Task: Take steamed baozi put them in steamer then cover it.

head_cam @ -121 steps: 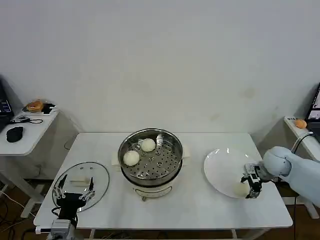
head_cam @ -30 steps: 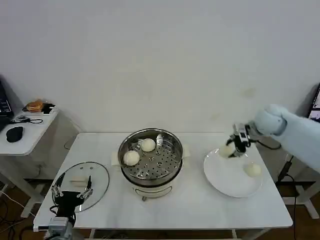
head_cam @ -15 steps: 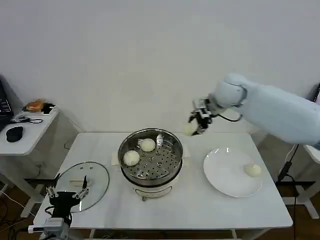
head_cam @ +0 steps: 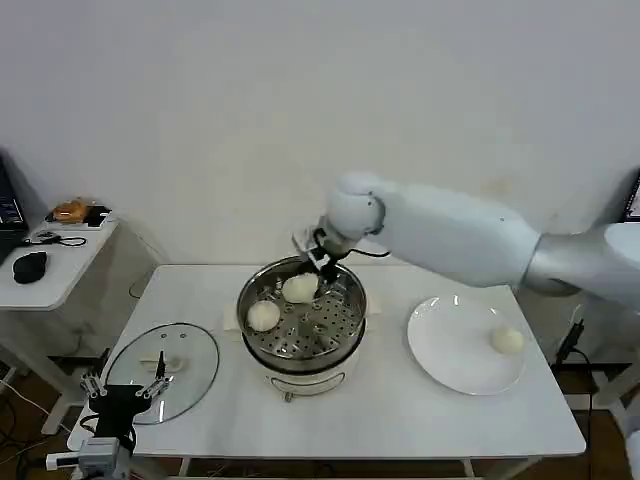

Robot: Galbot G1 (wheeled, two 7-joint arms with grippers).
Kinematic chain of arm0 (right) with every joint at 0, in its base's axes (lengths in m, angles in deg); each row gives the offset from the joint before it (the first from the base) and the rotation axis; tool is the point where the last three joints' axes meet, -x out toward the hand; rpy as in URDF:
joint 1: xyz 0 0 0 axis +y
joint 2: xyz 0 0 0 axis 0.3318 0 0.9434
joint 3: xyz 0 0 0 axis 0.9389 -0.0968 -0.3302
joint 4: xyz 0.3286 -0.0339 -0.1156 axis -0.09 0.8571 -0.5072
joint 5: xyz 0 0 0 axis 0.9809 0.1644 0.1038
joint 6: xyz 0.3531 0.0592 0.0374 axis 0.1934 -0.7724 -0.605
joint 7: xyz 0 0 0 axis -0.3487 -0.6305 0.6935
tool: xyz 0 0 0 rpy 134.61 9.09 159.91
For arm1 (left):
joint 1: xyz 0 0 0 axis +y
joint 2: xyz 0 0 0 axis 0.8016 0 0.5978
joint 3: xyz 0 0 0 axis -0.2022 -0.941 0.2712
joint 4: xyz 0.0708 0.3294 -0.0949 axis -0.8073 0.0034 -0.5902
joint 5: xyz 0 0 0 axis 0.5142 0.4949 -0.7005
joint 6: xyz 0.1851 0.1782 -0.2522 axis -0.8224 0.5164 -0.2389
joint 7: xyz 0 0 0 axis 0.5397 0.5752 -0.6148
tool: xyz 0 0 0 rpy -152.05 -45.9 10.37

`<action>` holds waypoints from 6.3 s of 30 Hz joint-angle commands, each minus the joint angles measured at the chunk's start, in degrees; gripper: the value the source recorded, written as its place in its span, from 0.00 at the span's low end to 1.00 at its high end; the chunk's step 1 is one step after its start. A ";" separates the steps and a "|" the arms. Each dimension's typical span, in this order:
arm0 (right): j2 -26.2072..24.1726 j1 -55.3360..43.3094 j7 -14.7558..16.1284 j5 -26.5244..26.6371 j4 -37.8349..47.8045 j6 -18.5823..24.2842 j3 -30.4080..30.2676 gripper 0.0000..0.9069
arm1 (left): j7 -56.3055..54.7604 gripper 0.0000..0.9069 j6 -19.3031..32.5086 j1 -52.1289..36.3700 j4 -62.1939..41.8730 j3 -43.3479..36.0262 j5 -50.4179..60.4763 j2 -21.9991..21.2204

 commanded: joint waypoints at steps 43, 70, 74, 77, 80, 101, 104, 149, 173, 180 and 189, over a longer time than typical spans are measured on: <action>1.40 2.16 4.54 -3.51 -2.85 16.76 -3.08 1.00 | 0.06 1.00 0.09 -0.37 -0.89 0.00 -0.15 0.16; -29.20 -2.15 0.39 -4.30 -4.88 6.91 2.02 1.00 | 0.46 1.00 -0.42 -1.83 -1.25 -1.60 -0.56 4.09; -37.76 1.66 0.37 -6.28 -6.65 6.50 3.26 1.00 | 0.55 1.00 -0.56 -2.29 -0.94 -3.51 -0.14 3.81; -41.43 4.09 0.13 -8.09 -7.47 6.37 3.87 1.00 | 0.57 1.00 -0.65 -2.64 -1.03 -4.54 0.14 3.93; -44.63 8.39 0.02 -10.81 -6.95 6.90 7.02 1.00 | 0.60 1.00 -0.68 -2.99 -1.50 -5.15 0.29 3.87; -45.05 35.29 -1.75 -20.79 -0.79 4.48 26.67 1.00 | 1.02 1.00 -0.99 -3.89 -3.44 -5.71 0.66 4.94; -43.93 35.97 -1.93 -21.98 0.69 4.32 27.40 1.00 | 1.03 1.00 -1.00 -3.71 -3.53 -5.39 0.64 4.98; -29.81 35.76 -3.13 -28.94 16.66 3.69 29.25 0.79 | 0.72 1.00 -0.95 -3.57 -4.26 -3.90 0.38 4.52; -33.11 29.86 -1.97 -24.28 9.60 1.78 24.95 0.68 | 0.77 1.00 -1.03 -3.05 -3.15 -3.62 0.42 4.36; -34.73 16.90 -2.18 -17.92 2.06 -0.64 18.26 0.68 | 0.77 1.00 -1.15 -3.80 -3.54 -4.02 0.61 4.37; -29.81 0.90 -6.19 -1.77 -7.82 -7.64 5.34 0.69 | 1.00 1.00 -1.45 -4.40 -3.70 -2.75 -0.97 5.61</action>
